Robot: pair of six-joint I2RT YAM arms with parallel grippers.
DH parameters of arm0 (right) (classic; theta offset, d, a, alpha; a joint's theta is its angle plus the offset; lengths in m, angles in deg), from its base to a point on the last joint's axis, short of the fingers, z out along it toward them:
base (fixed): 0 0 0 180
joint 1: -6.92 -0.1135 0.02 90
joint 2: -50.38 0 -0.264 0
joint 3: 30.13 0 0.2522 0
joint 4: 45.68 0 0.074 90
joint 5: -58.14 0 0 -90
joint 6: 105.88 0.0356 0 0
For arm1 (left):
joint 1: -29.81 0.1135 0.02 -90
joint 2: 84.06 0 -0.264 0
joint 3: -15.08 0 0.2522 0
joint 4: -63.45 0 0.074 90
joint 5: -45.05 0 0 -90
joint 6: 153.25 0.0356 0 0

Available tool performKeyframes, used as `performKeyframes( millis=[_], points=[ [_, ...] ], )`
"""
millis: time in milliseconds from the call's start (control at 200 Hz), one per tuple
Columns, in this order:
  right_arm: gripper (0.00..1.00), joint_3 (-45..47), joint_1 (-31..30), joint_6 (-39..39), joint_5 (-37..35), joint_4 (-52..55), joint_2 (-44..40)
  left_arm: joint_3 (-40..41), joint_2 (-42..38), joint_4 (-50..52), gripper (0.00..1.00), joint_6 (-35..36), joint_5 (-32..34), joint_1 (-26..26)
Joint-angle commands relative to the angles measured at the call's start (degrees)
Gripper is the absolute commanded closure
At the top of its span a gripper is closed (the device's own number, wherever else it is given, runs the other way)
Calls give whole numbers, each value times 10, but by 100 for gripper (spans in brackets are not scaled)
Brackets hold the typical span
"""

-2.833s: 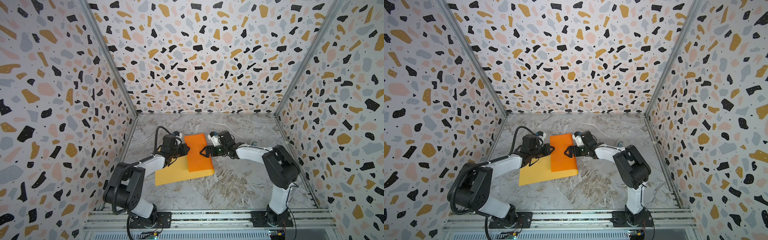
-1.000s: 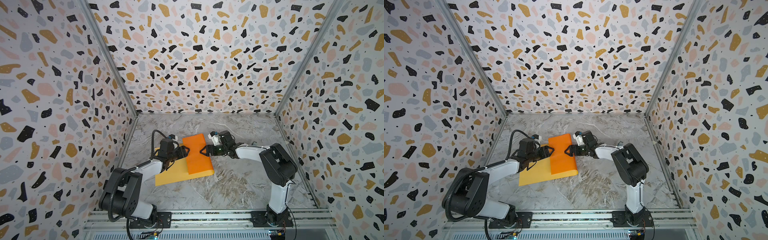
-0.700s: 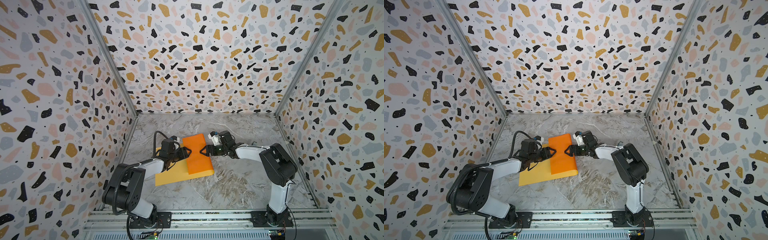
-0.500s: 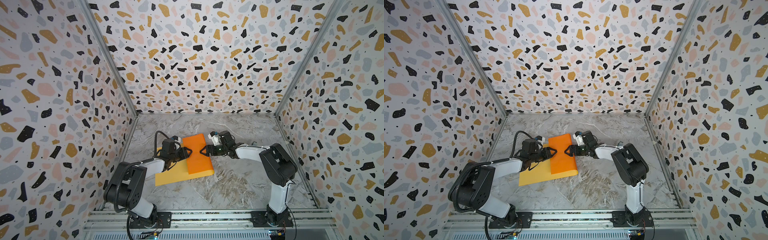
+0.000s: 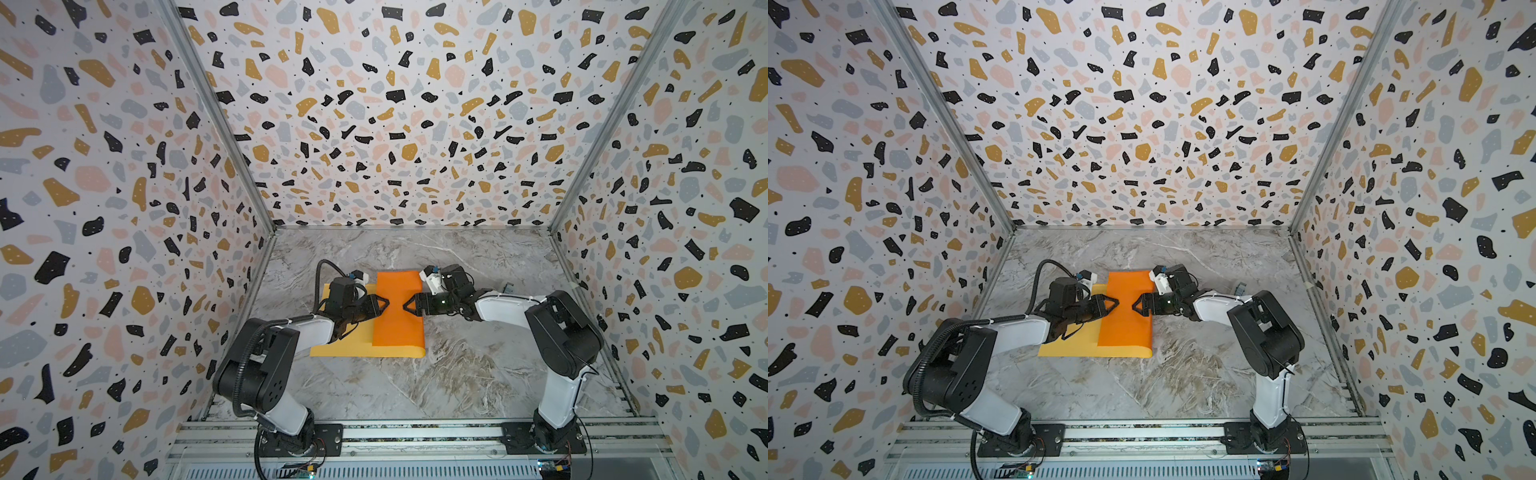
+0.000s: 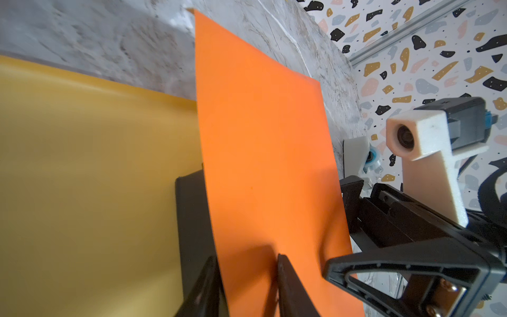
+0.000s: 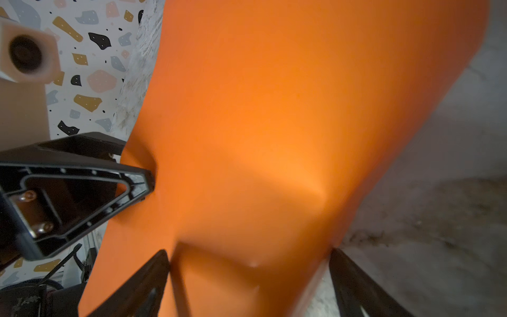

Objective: Wrap a gift box in wrapping paper
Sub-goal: Move the gift box to the center of the table.

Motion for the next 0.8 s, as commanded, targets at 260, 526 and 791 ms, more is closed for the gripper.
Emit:
performKeyframes(
  millis=[260,526,791],
  points=[
    [9,93,45,-22,11,35,-96,35,4,27,69,-24,-3,-64],
    [9,165,118,-78,56,76,-165,53,-24,9,69,-70,25,-123],
    [8,199,132,-55,142,66,-224,38,4,14,71,-57,36,-127]
  ],
)
